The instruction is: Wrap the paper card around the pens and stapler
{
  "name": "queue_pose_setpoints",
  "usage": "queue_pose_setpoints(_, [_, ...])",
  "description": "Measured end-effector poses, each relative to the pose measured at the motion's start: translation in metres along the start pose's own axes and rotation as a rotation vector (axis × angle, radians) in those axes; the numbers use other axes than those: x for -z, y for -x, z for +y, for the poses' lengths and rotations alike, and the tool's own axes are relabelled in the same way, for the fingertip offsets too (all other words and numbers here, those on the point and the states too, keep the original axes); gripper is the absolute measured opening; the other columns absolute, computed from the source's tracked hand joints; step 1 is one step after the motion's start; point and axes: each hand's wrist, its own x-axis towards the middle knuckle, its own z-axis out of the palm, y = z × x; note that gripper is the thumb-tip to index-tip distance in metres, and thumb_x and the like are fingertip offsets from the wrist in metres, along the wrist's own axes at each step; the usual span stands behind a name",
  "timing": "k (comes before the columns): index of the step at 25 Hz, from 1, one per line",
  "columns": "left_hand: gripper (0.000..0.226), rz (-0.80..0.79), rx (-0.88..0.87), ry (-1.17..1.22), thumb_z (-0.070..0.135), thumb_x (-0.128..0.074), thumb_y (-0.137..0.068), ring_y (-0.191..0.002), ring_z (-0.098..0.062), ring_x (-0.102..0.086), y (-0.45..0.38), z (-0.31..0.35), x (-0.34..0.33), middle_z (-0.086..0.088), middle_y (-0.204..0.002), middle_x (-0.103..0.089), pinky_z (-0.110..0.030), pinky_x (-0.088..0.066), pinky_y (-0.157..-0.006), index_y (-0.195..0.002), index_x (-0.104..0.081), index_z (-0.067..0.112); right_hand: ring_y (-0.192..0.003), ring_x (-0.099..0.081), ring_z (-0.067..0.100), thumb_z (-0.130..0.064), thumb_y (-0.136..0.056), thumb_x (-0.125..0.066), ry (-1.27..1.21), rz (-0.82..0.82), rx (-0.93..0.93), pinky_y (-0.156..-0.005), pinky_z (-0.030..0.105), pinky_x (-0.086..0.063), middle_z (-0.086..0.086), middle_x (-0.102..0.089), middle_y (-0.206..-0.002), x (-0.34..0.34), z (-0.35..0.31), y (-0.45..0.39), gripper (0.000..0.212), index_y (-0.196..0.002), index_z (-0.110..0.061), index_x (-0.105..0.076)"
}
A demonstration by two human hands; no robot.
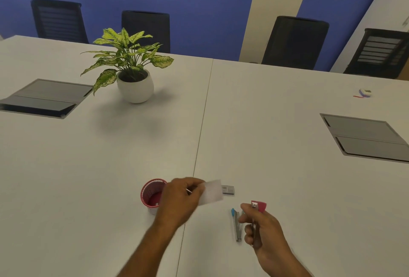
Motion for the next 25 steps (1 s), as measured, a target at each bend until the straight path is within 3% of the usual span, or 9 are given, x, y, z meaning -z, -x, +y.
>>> queue_pose_setpoints(3, [0.015,0.109,0.058,-0.25,0.026,-0.072,-0.083,-0.077,-0.01,-0.068,-0.027,-0.02,0.04,0.004,-0.09,-0.078,-0.024,-0.054,-0.079,-0.096,-0.079,0.022,-0.046,-0.038,0.017,-0.014,-0.09,-0.056,-0.009,-0.043,-0.156,-0.042,0.023,-0.031,0.012,-0.062,-0.063,0.003,0.019,-0.02,0.012,-0.098,-0.006,-0.06])
queue_pose_setpoints(5, [0.018,0.147,0.127,-0.313,0.026,-0.074,-0.08,-0.084,-0.015,-0.07,-0.041,-0.032,0.065,0.0,-0.093,-0.078,-0.026,-0.054,-0.081,-0.097,-0.079,0.019,-0.047,-0.04,0.018,-0.004,-0.087,-0.055,0.112,-0.026,-0.156,-0.043,0.023,-0.032,0.01,-0.058,-0.061,0.003,0.032,-0.031,0.012,-0.099,-0.005,-0.057])
queue_pose_setpoints(8, [0.017,0.128,0.216,-0.467,0.025,-0.073,-0.08,-0.078,-0.017,-0.067,-0.06,-0.05,0.086,-0.002,-0.091,-0.077,-0.025,-0.051,-0.071,-0.095,-0.078,0.02,-0.055,-0.054,0.022,-0.001,-0.078,-0.065,0.407,0.054,-0.035,-0.049,0.028,-0.049,0.01,-0.061,-0.071,0.001,0.051,-0.044,0.022,-0.099,-0.008,-0.067])
queue_pose_setpoints(11, [0.018,0.094,0.238,-0.604,0.022,-0.069,-0.08,-0.082,-0.021,-0.067,-0.071,-0.065,0.081,-0.004,-0.094,-0.076,-0.027,-0.052,-0.073,-0.096,-0.077,0.021,-0.062,-0.066,0.019,-0.012,-0.068,-0.074,0.698,0.182,0.125,-0.064,0.038,-0.062,0.004,-0.072,-0.076,-0.006,0.063,-0.056,0.019,-0.086,-0.019,-0.074])
queue_pose_setpoints(13, [0.018,0.066,0.252,-0.65,0.02,-0.068,-0.08,-0.079,-0.022,-0.066,-0.075,-0.073,0.073,-0.005,-0.095,-0.075,-0.027,-0.051,-0.07,-0.096,-0.076,0.02,-0.071,-0.067,0.016,-0.024,-0.065,-0.075,0.906,0.232,0.2,-0.071,0.031,-0.056,-0.002,-0.073,-0.077,-0.011,0.067,-0.066,0.021,-0.086,-0.024,-0.074])
queue_pose_setpoints(17, [0.022,-0.001,0.288,-0.707,0.013,-0.064,-0.078,-0.084,-0.026,-0.067,-0.078,-0.083,0.058,-0.008,-0.097,-0.071,-0.03,-0.053,-0.071,-0.098,-0.072,0.015,-0.079,-0.065,0.017,-0.036,-0.063,-0.068,1.087,0.263,0.187,-0.067,0.026,-0.048,-0.006,-0.069,-0.086,-0.019,0.071,-0.083,0.036,-0.096,-0.024,-0.072])
queue_pose_setpoints(25, [0.022,-0.144,0.234,-0.843,0.014,-0.062,-0.08,-0.093,-0.027,-0.066,-0.078,-0.101,0.041,-0.008,-0.103,-0.067,-0.031,-0.053,-0.076,-0.102,-0.063,0.013,-0.096,-0.064,0.022,-0.028,-0.075,-0.069,1.203,0.185,0.198,-0.074,0.027,-0.048,0.004,-0.068,-0.11,-0.041,0.07,-0.108,0.049,-0.119,-0.014,-0.053])
